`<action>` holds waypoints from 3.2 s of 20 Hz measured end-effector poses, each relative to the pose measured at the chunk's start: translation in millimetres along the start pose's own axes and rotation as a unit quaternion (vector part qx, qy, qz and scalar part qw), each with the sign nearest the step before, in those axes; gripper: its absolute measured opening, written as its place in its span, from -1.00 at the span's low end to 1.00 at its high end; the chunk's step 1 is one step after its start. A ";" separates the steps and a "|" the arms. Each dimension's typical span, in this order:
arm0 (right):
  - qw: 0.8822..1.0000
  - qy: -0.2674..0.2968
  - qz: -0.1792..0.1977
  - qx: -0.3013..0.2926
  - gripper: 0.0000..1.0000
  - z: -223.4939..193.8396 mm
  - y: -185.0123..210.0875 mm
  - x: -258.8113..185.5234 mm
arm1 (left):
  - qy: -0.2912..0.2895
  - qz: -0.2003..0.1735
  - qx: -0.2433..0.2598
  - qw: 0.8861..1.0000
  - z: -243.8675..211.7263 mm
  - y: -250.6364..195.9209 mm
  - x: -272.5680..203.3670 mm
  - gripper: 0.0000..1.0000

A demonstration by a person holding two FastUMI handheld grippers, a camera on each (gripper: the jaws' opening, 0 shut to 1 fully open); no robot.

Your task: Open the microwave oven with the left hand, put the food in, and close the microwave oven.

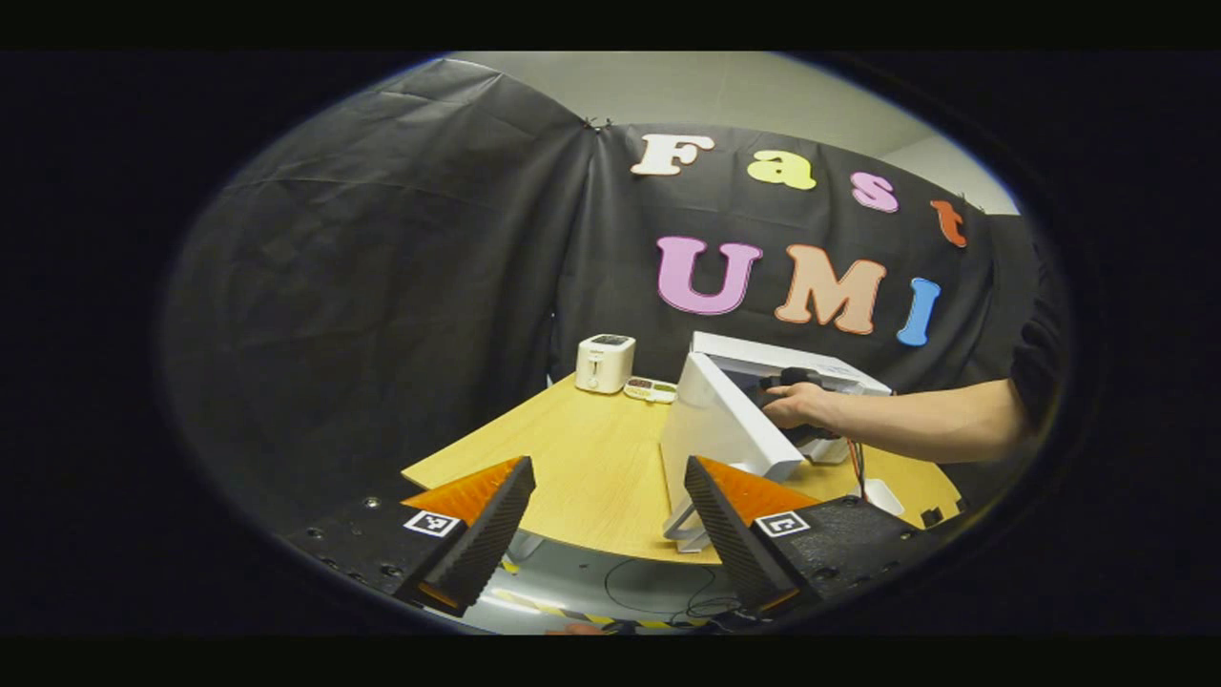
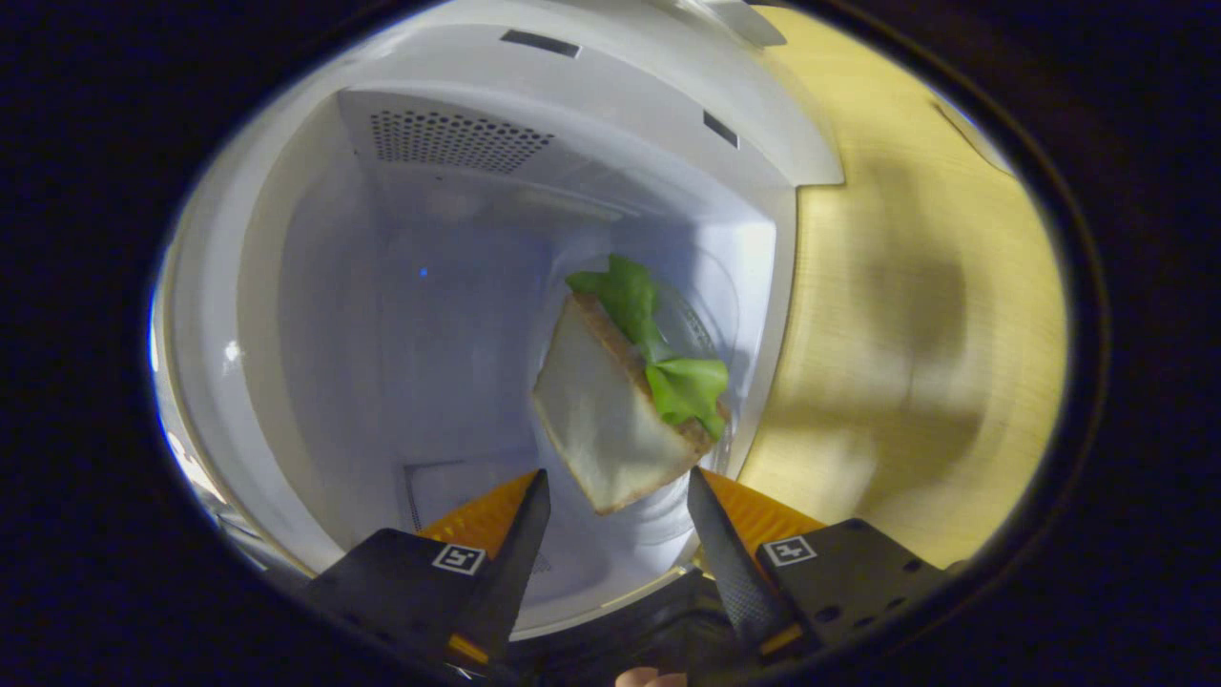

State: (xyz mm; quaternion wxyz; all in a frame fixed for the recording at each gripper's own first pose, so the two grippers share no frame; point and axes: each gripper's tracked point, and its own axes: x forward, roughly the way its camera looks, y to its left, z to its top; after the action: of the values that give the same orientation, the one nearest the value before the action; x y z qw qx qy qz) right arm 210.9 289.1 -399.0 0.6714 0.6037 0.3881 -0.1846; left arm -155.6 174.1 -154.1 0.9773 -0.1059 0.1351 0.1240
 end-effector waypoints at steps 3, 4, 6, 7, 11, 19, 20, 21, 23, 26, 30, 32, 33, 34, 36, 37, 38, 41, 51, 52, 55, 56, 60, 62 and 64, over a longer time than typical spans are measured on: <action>0.999 -0.003 0.008 -0.036 0.58 0.2 -7.2 -16.4 | -0.005 -0.001 0.021 1.000 4.5 0.5 -3.6 0.93; 0.999 -0.004 0.009 -0.045 0.58 2.1 -10.9 -21.1 | -0.008 -0.001 0.031 1.000 8.1 1.3 -2.7 0.87; 0.998 -0.002 0.018 -0.059 0.58 6.1 -15.4 -29.8 | -0.010 -0.004 0.045 0.999 11.3 -0.6 -0.2 0.93; 0.997 -0.005 0.021 -0.075 0.58 10.1 -18.4 -35.4 | -0.011 -0.007 0.050 0.999 11.1 -2.1 0.9 0.93; 0.988 -0.009 0.018 -0.150 0.77 23.6 -41.6 -59.5 | 0.000 -0.010 0.094 0.996 2.4 3.0 10.4 0.94; 0.956 -0.009 0.081 -0.282 0.78 63.1 -48.6 -121.6 | 0.030 -0.047 0.114 0.992 -24.6 3.4 32.7 0.94; 0.950 -0.017 0.089 -0.298 0.78 71.6 -46.9 -129.2 | 0.030 -0.048 0.116 0.992 -25.8 4.8 34.0 0.95; 0.944 -0.029 0.100 -0.313 0.78 79.6 -44.2 -137.2 | 0.030 -0.050 0.116 0.992 -27.0 5.9 36.7 0.82; 0.926 -0.046 0.120 -0.354 0.55 91.7 -38.8 -151.2 | 0.033 -0.060 0.112 0.991 -32.9 3.1 43.7 0.58; 0.897 -0.082 0.139 -0.411 0.77 113.9 -26.1 -172.8 | 0.073 -0.080 0.090 0.990 -58.6 -4.0 47.9 0.30; 0.850 -0.148 0.170 -0.476 0.77 139.7 6.0 -209.2 | 0.084 -0.084 0.087 0.989 -76.9 -10.0 57.2 -0.47; 0.826 -0.170 0.177 -0.508 0.55 148.0 17.5 -226.0 | 0.087 -0.072 0.132 0.985 -86.2 -6.2 69.0 -1.00; 0.815 -0.180 0.179 -0.522 0.55 150.8 21.9 -234.4 | 0.087 -0.064 0.152 0.982 -91.3 -1.3 73.0 -1.00; 0.804 -0.194 0.184 -0.532 0.55 155.1 29.1 -243.3 | 0.084 -0.063 0.166 0.981 -91.5 -2.5 75.2 -0.99; 0.780 -0.218 0.195 -0.553 0.55 159.7 40.1 -268.6 | 0.091 -0.077 0.167 0.979 -98.0 -13.2 79.2 -0.98; 0.768 -0.228 0.200 -0.564 0.55 159.7 46.5 -279.1 | 0.098 -0.084 0.162 0.978 -104.1 -17.2 80.6 -0.99; 0.753 -0.241 0.205 -0.577 0.55 161.9 50.6 -287.6 | 0.103 -0.089 0.159 0.978 -107.1 -21.4 82.2 -0.99; 0.698 -0.277 0.211 -0.626 0.55 167.7 62.9 -309.8 | 0.109 -0.095 0.160 0.976 -111.3 -31.5 88.8 -0.97; 0.645 -0.331 0.225 -0.651 0.76 184.0 75.8 -365.3 | 0.105 -0.132 0.195 0.966 -117.8 -77.0 100.0 -0.95; 0.646 -0.333 0.228 -0.648 0.76 185.6 77.6 -370.2 | 0.103 -0.138 0.198 0.965 -116.9 -85.3 101.6 -0.99; 0.645 -0.333 0.230 -0.649 0.77 191.2 78.4 -375.1 | 0.107 -0.152 0.197 0.963 -121.9 -100.0 107.7 -0.99; 0.643 -0.334 0.229 -0.650 0.77 193.2 79.0 -376.5 | 0.110 -0.155 0.195 0.962 -122.4 -105.6 109.7 -0.99; 0.647 -0.339 0.231 -0.643 0.77 202.1 85.4 -382.2 | 0.103 -0.180 0.193 0.959 -116.6 -135.0 118.8 -0.99; 0.645 -0.341 0.229 -0.645 0.56 205.4 87.5 -386.4 | 0.099 -0.189 0.200 0.956 -113.8 -147.3 127.0 -0.99; 0.641 -0.345 0.226 -0.648 0.56 208.4 89.4 -389.1 | 0.094 -0.198 0.202 0.954 -111.6 -161.6 134.6 -0.98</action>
State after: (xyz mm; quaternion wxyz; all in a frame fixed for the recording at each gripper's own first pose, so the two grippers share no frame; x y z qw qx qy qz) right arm 91.8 22.5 -56.2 0.9968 -0.0243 0.0003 0.0764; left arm -12.8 23.0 -270.1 0.9660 0.0576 0.2252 -0.1129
